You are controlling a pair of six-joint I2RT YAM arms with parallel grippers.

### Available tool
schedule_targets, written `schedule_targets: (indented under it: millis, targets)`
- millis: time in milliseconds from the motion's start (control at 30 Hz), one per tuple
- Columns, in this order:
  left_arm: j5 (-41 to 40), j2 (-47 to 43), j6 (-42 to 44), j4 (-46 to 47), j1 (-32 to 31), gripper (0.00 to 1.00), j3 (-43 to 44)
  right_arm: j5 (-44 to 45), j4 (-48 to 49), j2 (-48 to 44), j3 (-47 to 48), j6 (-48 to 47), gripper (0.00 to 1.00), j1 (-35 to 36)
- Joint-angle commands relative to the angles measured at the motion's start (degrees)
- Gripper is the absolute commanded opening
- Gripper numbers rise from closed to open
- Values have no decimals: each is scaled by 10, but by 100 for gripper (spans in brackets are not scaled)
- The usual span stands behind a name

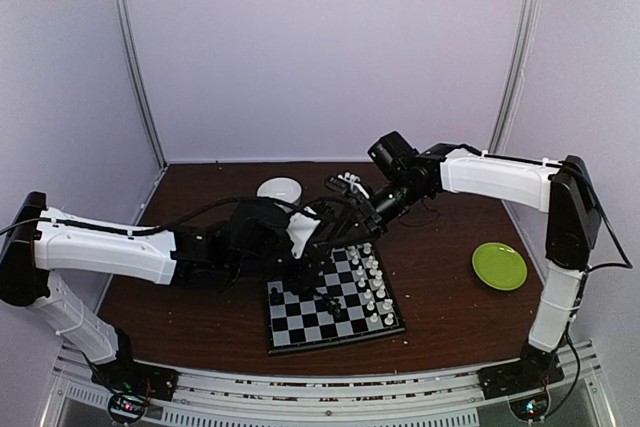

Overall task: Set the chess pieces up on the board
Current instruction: Pass from the left arm to the right

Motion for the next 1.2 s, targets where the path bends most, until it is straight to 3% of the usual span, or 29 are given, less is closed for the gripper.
schedule_targets:
  millis: [0,400,600,767,1167]
  targets:
    - [5,6,4,30,4,14,12,-19,26,18,18,26,38,9]
    - [-6,13,3,19,4,14,15,-28,37,8,-3,32,20,13]
    - [-13,18,0,15,4,14,17,-30,50,4,-15,41,18,14]
    - [-20,19,-6,13,4,14,18,-27,51,2,-18,41,23,14]
    - [-25,19,-12,9,4,16,17,-24,57,4,-23,37,5,19]
